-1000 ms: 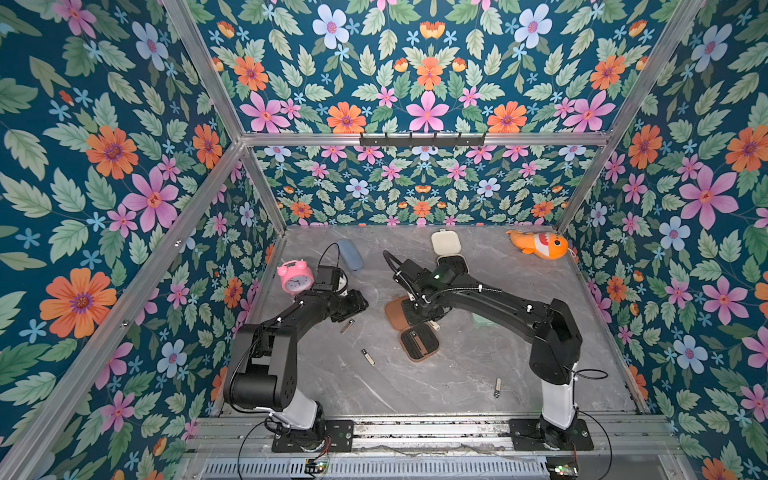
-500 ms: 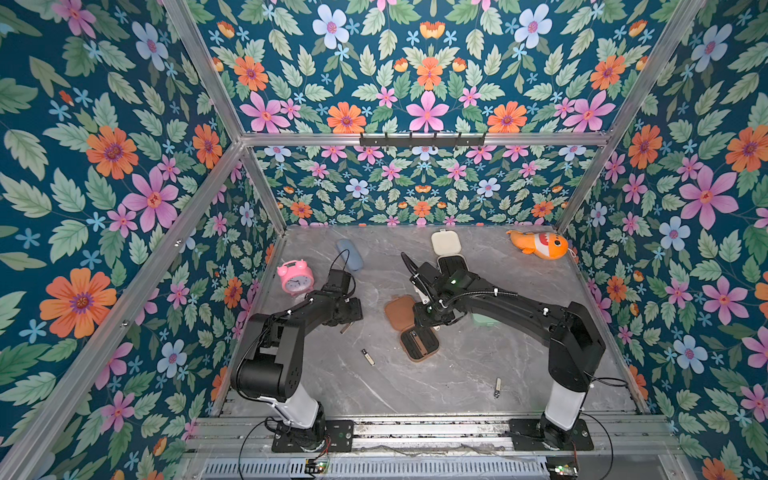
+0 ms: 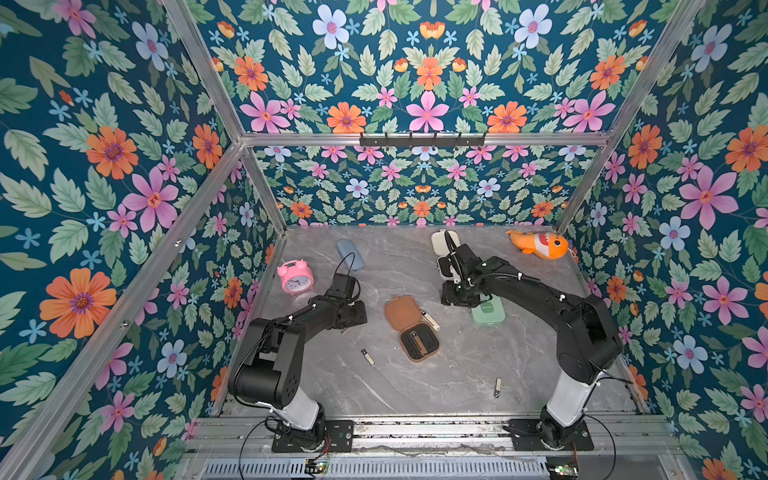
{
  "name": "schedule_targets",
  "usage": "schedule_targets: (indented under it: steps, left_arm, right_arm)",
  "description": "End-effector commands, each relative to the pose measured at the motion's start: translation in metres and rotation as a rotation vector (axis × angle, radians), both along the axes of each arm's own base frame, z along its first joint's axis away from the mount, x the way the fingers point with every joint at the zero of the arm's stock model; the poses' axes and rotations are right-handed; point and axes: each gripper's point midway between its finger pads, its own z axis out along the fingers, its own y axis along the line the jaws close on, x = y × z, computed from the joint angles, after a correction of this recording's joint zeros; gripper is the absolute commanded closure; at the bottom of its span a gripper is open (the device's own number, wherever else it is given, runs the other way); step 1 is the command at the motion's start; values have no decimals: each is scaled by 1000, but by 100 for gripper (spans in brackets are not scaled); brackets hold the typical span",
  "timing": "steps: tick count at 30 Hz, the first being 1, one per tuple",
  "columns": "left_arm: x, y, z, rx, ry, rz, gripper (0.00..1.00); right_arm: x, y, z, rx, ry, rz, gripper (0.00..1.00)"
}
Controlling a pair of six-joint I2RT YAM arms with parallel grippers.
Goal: Organize nail clipper sets
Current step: Move the nail clipper to the center of the board.
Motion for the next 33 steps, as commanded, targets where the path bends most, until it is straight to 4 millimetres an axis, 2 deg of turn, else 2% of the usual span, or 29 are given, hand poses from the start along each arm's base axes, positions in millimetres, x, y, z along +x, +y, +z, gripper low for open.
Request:
schedule_targets:
  steps: [1, 5, 8, 11, 16, 20, 26, 33]
  left_arm:
    - [-27, -2, -10, -23, 119, -4, 46]
    - [-34, 2, -10, -4, 129, 0, 46]
    - [-36, 8, -10, 21, 132, 8, 44]
    - [-35, 5, -7, 4, 124, 7, 44]
    - [-23, 0, 13, -21, 74, 7, 44]
    - [-17, -2, 29, -32, 40, 6, 43]
    - [-12, -5, 42, -51, 14, 4, 42]
    - [-10, -8, 46, -73, 1, 0, 42]
  right_arm:
    - [12, -1, -6, -13, 4, -5, 39]
    - [18, 5, -14, -19, 27, 10, 38]
    - [24, 4, -18, -35, 22, 2, 38]
    - [32, 1, -21, -66, 17, -1, 35]
    - [48, -7, -39, -112, 50, -7, 34]
    - [57, -4, -48, -131, 61, 16, 35]
    - [65, 4, -55, -124, 78, 37, 43]
    - [61, 6, -72, -145, 124, 58, 61]
